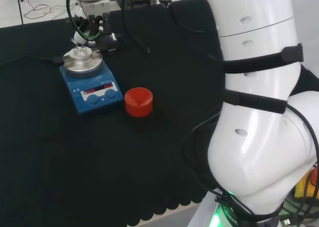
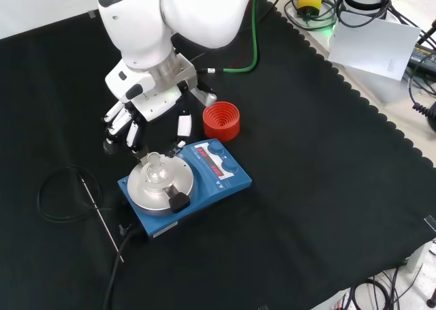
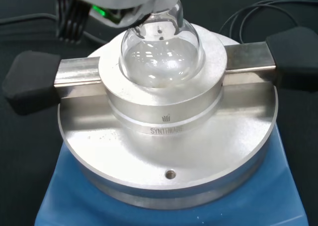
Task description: Place the round-bottom flask on the heater.
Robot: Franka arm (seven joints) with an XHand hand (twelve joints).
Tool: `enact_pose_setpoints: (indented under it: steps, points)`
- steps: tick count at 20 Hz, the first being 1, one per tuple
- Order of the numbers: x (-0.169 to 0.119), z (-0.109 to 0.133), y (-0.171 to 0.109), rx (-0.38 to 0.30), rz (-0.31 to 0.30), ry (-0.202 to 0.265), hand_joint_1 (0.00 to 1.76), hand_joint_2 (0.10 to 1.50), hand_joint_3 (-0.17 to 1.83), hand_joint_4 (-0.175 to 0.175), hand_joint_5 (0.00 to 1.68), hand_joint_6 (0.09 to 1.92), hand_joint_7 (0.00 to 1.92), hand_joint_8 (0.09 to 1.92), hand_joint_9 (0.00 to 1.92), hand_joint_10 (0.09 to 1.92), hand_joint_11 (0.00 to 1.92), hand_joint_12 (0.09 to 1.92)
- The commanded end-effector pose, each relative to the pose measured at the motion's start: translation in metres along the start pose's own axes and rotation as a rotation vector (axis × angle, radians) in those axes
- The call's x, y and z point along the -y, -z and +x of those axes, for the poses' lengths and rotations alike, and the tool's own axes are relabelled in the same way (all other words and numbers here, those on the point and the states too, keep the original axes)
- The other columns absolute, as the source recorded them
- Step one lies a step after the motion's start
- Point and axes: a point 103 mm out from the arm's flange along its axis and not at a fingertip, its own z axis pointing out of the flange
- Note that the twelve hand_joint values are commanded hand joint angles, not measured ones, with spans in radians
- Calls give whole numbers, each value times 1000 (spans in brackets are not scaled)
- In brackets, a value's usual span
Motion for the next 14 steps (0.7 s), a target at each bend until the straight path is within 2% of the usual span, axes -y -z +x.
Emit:
enact_pose_setpoints:
  steps: [1, 4, 6, 14]
  points:
    - [7, -5, 4, -7, -28, -13, 926, 620, 649, -66, 736, 806, 135, 659, 428, 668, 225, 1363]
    - [14, -7, 14, -5, -28, -20, 890, 601, 623, -63, 491, 700, 92, 652, 395, 676, 210, 1369]
    - [22, -9, 22, 3, -29, -24, 864, 601, 593, -60, 409, 573, 66, 658, 372, 697, 195, 1376]
    - [73, -12, 43, 13, -37, -43, 836, 613, 557, -58, 395, 421, 46, 659, 352, 712, 180, 1381]
